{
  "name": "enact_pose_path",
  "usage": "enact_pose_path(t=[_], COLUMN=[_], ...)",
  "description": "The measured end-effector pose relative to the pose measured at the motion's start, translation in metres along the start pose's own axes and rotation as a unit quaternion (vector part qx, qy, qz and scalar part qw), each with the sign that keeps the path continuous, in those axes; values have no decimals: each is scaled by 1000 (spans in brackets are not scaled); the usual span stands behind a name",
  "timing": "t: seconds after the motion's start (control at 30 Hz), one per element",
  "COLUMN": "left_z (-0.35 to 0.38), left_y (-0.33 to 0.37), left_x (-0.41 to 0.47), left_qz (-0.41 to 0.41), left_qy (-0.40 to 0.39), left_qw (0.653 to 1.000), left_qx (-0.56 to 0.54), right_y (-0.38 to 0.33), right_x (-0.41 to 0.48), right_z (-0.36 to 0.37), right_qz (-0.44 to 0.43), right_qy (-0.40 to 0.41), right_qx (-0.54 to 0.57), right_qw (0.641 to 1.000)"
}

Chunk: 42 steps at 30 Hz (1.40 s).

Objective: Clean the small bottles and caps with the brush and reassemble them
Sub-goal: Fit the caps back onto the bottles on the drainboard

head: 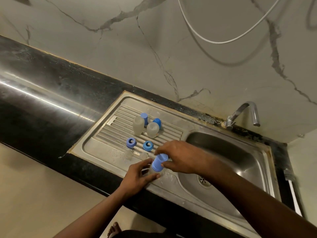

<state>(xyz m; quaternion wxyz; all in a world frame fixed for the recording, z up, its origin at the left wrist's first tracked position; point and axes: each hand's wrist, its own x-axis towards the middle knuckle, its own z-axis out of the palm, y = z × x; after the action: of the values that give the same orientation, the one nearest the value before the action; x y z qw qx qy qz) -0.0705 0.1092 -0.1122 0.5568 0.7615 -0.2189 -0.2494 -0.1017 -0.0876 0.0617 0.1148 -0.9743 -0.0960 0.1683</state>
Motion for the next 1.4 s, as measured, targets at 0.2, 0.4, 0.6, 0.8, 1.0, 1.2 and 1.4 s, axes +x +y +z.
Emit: enact_pose_path(t=[0.2, 0.4, 0.6, 0.8, 1.0, 1.2, 1.4], left_z=[1, 2, 2, 2, 2, 6, 8], left_y=[2, 4, 1, 4, 5, 27, 31], left_x=[0, -2, -1, -3, 4, 26, 43], left_qz=[10, 15, 2, -1, 5, 11, 3], left_qy=[0, 4, 11, 17, 24, 87, 107], left_qw=[1000, 1000, 1000, 1000, 999, 996, 994], left_qx=[-14, -19, -23, -7, 28, 2, -21], right_y=[-7, -7, -8, -4, 3, 46, 122], right_x=[1, 5, 16, 8, -2, 6, 43], right_z=[7, 14, 23, 26, 28, -10, -59], right_qz=[14, 37, 64, 58, 46, 107, 174], right_qy=[-11, 1, 2, 28, 57, 119, 186], right_qx=[5, 20, 16, 39, 91, 150, 130], right_qw=[1000, 999, 998, 997, 993, 976, 958])
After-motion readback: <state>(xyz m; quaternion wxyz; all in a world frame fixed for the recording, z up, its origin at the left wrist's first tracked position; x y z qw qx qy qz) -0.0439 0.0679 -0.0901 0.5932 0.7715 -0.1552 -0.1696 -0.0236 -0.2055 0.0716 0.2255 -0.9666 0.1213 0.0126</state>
